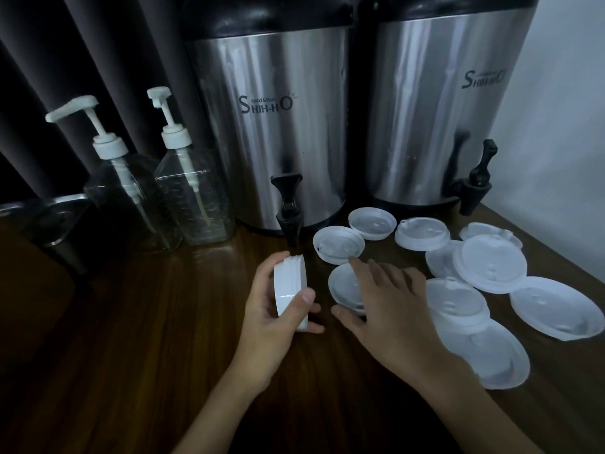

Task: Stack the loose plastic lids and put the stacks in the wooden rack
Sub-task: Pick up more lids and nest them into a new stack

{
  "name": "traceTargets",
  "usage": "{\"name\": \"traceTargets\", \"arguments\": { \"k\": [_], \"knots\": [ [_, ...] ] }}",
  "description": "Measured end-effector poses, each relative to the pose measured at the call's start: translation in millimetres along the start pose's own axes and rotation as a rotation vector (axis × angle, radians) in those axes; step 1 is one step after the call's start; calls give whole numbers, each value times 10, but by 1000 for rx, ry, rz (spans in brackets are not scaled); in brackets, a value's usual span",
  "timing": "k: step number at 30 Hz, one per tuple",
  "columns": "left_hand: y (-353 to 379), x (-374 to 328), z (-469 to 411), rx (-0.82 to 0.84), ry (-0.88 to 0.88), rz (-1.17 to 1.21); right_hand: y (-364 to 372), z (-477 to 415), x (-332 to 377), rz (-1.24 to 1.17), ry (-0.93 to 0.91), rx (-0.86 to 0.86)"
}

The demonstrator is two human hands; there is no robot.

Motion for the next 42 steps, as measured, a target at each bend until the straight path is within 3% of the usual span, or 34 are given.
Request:
{"name": "traceTargets", "arguments": {
  "k": [14, 18, 22, 28, 35, 42],
  "knots": [
    [-13, 16, -10, -3, -14, 12, 14, 20, -40, -167, 20, 80],
    [-12, 3, -3, 5, -1, 8, -25, 27, -37, -340, 38, 74],
    [5, -30, 3, 10, 13, 4, -90, 32, -61, -743, 171, -12],
    [30, -80, 22, 32, 19, 12, -62, 55, 74, -1149, 214, 32],
    [41, -90, 47, 50, 29, -8, 61, 93, 261, -1375, 181, 167],
    [34, -128, 45, 34, 81, -104, 105, 103, 333, -1332, 135, 194]
  ]
}}
Point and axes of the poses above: each hand's wrist, its own z-axis away from the middle knuckle, its own y-axis out of the palm, x = y × z, the point moved 8 cm from there along -z, towards the middle knuckle, and after that the axes turned 6 degrees about -x, right-handed, at the moved point
